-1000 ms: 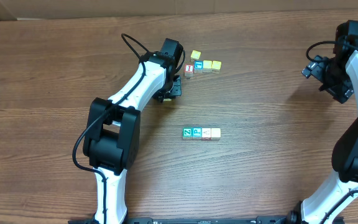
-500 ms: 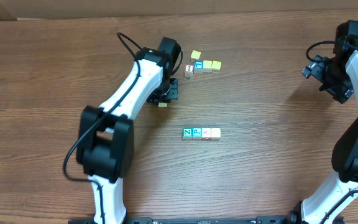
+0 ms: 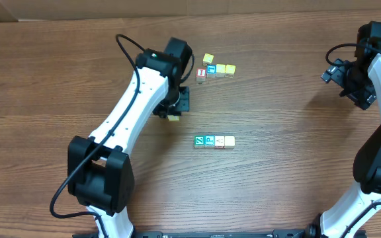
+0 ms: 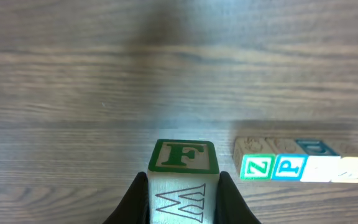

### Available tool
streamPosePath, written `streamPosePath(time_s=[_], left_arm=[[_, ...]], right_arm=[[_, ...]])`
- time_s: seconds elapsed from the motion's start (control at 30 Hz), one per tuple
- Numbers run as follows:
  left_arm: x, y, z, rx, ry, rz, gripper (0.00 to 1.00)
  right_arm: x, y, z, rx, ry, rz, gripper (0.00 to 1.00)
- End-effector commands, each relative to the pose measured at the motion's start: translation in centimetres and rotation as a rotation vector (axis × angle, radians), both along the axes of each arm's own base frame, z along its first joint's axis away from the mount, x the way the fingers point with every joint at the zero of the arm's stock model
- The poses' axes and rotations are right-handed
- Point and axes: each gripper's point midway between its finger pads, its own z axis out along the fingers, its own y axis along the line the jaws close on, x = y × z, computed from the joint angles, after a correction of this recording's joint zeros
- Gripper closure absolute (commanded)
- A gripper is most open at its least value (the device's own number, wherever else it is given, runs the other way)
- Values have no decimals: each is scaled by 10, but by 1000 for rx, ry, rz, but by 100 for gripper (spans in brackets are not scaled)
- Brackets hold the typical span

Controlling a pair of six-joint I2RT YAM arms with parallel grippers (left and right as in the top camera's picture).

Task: Flip 5 blocks
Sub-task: 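Carry the W block to the left end of the row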

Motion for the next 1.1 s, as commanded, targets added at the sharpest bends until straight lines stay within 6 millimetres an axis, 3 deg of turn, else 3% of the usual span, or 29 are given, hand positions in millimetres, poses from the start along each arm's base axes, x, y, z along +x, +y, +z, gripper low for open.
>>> streamPosePath(time_s=[0.0,0.47,0.83,1.07], left_arm=[[-14,-7,-15,-3,31,20,91],[-50,-25,-71,18,76,49,90],[-52,-24,-89,10,62,66,88],[-50,-24,-89,6,56,70,78]], right_arm=[[4,-3,15,-13,-42,1,0],[4,-3,16,-13,-43,1,0],[4,-3,15,-13,-42,1,0],[4,-3,15,-13,-42,1,0]])
